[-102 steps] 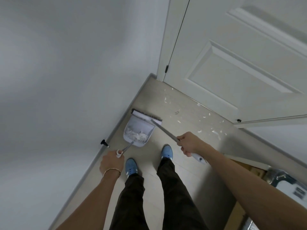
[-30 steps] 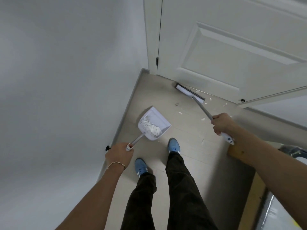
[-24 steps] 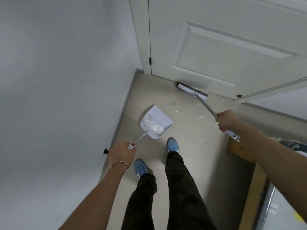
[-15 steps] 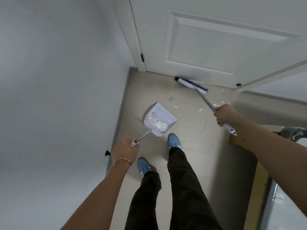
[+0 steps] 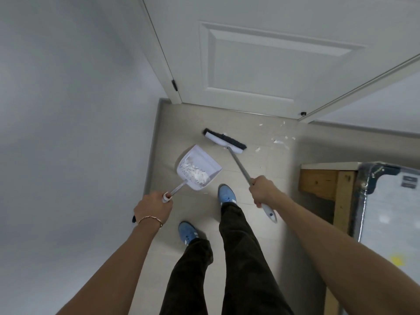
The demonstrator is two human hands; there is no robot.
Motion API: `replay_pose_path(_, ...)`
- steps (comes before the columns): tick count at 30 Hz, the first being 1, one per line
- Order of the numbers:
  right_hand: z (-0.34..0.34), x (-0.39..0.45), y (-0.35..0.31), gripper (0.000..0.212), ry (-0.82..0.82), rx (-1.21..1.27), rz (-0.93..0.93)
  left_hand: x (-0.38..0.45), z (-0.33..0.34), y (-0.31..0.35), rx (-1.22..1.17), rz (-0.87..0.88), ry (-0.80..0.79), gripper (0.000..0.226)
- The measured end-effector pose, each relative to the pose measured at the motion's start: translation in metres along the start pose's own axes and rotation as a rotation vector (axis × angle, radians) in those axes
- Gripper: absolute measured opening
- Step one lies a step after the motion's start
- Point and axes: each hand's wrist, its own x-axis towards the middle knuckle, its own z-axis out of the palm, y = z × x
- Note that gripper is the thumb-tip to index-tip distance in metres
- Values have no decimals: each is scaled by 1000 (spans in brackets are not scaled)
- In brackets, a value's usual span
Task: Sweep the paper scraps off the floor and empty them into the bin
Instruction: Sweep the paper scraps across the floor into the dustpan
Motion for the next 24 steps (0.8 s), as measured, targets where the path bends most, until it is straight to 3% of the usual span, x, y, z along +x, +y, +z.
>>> replay_pose_path(6,25,-38,18,32,-144,60,-54,8,3,-18,-34,26,-10,29)
replay_pose_path(13,5,-63,35,21,-55,292,-10,-6,-2,-35,-18,61,-45,21)
replay_pose_path(19,18,-49,-1,35,89,61,14,-17,-3,-60,59,78,-57,20)
replay_pose_path(24,84,-67,-18,12,-17,-59,3,-21,2,-70,35,72,-58,34)
